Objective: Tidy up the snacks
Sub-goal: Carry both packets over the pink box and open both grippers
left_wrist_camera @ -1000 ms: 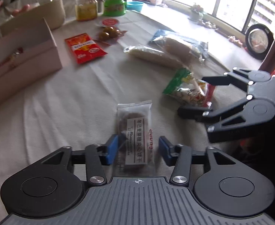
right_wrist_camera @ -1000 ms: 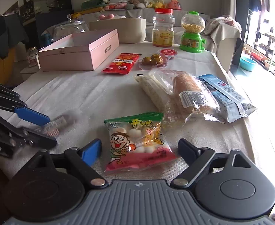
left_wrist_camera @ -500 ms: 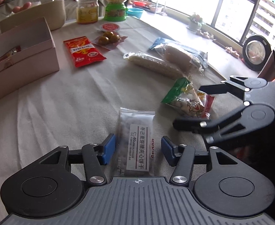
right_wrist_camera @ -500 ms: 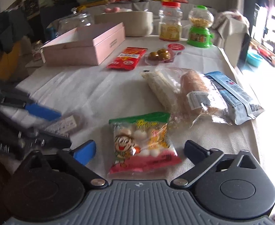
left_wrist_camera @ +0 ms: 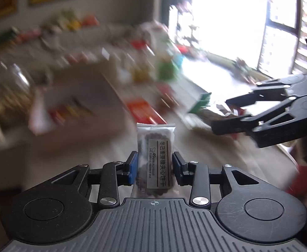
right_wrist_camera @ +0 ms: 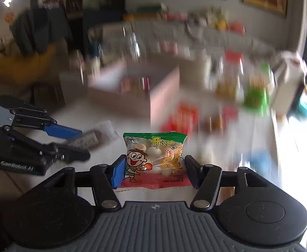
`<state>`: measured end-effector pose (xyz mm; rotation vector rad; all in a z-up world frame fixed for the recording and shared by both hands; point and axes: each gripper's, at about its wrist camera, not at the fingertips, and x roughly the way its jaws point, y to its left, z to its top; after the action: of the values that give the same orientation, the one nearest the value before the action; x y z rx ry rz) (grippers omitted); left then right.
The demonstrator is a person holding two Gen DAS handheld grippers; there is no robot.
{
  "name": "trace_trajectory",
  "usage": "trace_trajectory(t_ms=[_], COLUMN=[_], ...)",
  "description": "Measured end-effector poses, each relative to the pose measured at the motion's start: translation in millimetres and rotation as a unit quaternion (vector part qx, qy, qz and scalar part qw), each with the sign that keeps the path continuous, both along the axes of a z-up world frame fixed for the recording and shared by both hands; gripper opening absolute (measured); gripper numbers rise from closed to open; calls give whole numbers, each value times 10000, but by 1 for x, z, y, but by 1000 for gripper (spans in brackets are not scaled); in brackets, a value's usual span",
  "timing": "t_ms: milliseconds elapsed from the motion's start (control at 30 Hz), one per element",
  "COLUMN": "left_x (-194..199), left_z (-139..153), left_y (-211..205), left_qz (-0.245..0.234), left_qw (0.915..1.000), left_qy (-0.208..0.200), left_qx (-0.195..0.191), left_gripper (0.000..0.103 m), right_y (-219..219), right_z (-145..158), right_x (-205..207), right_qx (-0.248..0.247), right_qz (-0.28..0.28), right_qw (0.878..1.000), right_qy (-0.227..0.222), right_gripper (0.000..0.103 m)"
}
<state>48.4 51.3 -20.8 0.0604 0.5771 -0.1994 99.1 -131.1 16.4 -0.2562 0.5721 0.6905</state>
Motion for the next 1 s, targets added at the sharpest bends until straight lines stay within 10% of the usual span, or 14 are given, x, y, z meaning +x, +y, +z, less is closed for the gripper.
trace_trajectory(t_ms=[200,500,733,1000], left_x=[98,201,171,128], left_z=[31,-33,-25,-29], left_y=[80,142,143,93], left_qz=[808,1092,1574,101], left_qw=[9944,9763,9793,9786], left_qy=[-171,1040,180,516], left_qx=[-661,-1554,-1258,-1988], left_gripper=[41,41,41,41], right_y=[84,173,131,29], right_z=[52,-22,-20,-54], right_x=[121,246,240,186], right_qx=[464,65,-174,-224], right_qz=[-76,-205,-573,-1190], right_qw=[9979,9792,9898,9826], right_qy=[445,2019,1290,1408], right_gripper=[60,61,72,78])
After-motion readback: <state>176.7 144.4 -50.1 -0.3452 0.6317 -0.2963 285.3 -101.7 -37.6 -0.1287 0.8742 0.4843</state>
